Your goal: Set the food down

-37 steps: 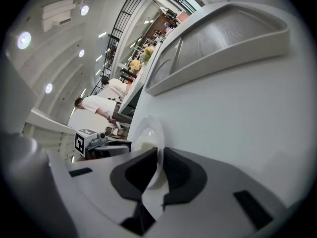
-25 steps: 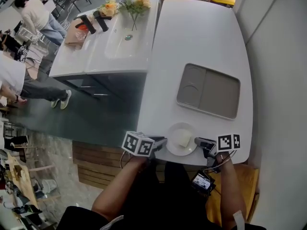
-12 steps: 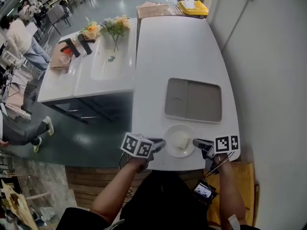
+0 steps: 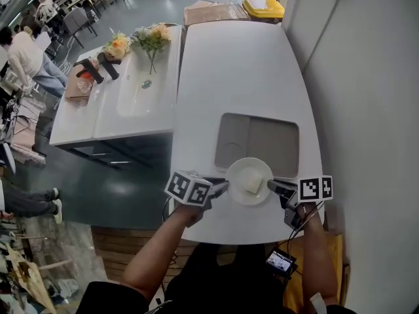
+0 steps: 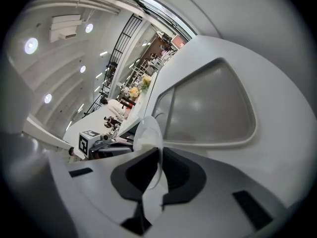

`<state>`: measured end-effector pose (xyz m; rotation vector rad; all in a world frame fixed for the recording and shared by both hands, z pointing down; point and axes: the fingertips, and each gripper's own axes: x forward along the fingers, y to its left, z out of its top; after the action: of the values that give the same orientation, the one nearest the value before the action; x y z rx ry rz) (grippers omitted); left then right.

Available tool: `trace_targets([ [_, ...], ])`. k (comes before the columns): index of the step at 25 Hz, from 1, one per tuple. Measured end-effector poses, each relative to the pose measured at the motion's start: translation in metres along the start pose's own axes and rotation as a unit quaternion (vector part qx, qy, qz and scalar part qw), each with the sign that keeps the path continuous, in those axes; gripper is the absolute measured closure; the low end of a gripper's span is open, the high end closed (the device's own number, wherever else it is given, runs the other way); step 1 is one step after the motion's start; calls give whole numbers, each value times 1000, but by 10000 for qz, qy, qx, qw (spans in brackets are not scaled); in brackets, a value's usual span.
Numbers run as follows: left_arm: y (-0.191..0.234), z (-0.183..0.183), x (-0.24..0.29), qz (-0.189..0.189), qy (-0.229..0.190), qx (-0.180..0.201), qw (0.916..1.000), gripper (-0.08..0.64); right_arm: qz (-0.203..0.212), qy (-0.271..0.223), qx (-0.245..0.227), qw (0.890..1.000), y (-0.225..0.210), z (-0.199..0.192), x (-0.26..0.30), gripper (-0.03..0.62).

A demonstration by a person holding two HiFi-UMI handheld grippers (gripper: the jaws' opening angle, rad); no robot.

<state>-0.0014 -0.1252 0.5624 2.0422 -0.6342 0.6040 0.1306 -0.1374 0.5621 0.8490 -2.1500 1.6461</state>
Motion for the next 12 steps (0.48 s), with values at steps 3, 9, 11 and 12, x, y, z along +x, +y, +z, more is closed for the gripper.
trace_targets([
  [3, 6, 25, 27, 174, -37, -85, 9998, 514, 81, 18, -31, 10000, -26, 31, -2, 568],
  [9, 9, 75, 72, 398, -34, -29, 9992, 514, -69, -13, -207, 9998, -65, 84, -13, 568],
  [11, 16, 87, 83, 457, -11, -4, 9990, 514, -125, -22, -269, 9996, -76, 97, -11, 568],
  [12, 20, 92, 87, 470, -2, -22, 9989, 514, -134, -16, -282, 9995, -81, 103, -9, 568],
])
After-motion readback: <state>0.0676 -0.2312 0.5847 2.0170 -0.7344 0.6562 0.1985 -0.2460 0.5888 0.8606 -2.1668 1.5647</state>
